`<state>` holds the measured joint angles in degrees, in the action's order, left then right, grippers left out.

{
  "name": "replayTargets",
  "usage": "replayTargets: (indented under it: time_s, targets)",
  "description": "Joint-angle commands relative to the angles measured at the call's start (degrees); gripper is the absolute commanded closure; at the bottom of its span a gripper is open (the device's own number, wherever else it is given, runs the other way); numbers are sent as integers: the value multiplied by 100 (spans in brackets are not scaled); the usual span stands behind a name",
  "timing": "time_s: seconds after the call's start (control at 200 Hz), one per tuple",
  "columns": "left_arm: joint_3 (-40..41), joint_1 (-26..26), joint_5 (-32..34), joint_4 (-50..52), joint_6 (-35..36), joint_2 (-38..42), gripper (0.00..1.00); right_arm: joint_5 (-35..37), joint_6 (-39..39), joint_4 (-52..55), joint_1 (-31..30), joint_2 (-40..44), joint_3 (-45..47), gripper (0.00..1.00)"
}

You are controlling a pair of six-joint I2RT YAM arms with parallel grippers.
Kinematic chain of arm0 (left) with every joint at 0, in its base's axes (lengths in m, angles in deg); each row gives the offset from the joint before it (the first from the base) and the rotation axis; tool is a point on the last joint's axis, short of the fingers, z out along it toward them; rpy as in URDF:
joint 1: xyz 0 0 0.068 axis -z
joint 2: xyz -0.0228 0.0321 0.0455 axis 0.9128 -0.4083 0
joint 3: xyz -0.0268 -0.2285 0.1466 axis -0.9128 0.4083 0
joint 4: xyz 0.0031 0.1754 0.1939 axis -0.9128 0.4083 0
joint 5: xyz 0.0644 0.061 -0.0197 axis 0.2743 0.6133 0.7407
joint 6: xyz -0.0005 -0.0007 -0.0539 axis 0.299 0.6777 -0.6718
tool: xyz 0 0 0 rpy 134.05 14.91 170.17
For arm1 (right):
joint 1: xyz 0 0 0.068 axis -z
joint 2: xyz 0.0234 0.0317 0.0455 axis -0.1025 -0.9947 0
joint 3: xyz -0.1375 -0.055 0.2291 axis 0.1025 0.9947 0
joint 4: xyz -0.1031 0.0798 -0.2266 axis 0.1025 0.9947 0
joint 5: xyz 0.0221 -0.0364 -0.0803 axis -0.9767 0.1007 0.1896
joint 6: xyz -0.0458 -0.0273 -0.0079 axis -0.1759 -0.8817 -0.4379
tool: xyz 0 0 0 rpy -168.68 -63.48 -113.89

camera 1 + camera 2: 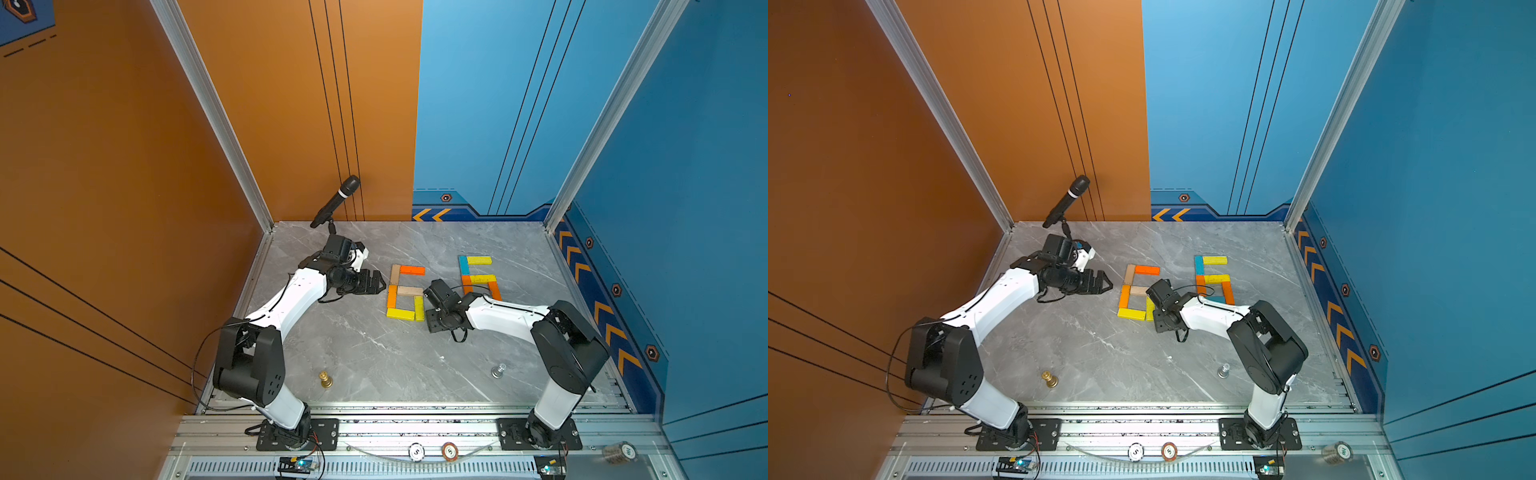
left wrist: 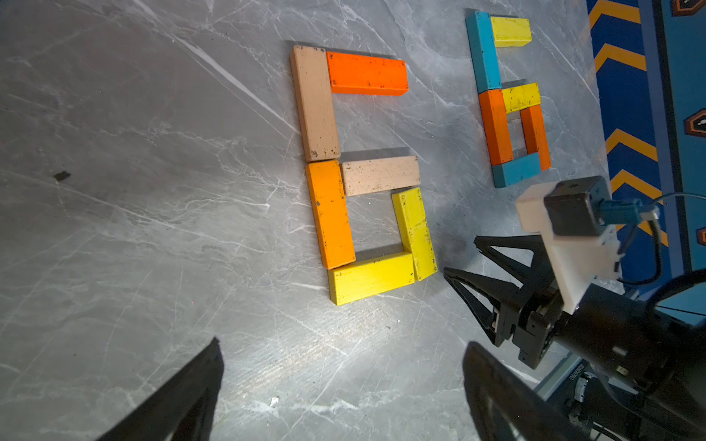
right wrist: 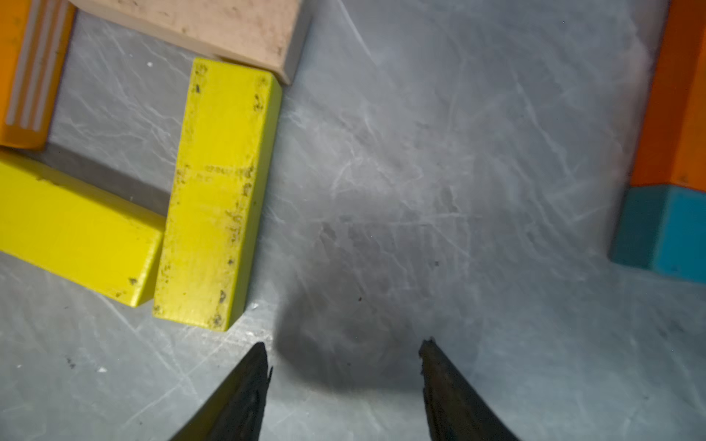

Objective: Assemble the number 6 with building blocks
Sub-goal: Adjust the building block at the center of the board.

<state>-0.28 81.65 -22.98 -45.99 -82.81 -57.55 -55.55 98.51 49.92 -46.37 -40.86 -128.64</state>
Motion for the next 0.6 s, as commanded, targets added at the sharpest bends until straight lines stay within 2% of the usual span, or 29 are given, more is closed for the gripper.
replayTargets:
  time_s: [0.0,0.596]
  targets:
    - [48,7,-96,-28,-46,85,2,41,133,164,-16,-152,-203,36]
    - [53,-9,-83,-26,-31,106,2,-146,96,148,-17,-385,-449,34]
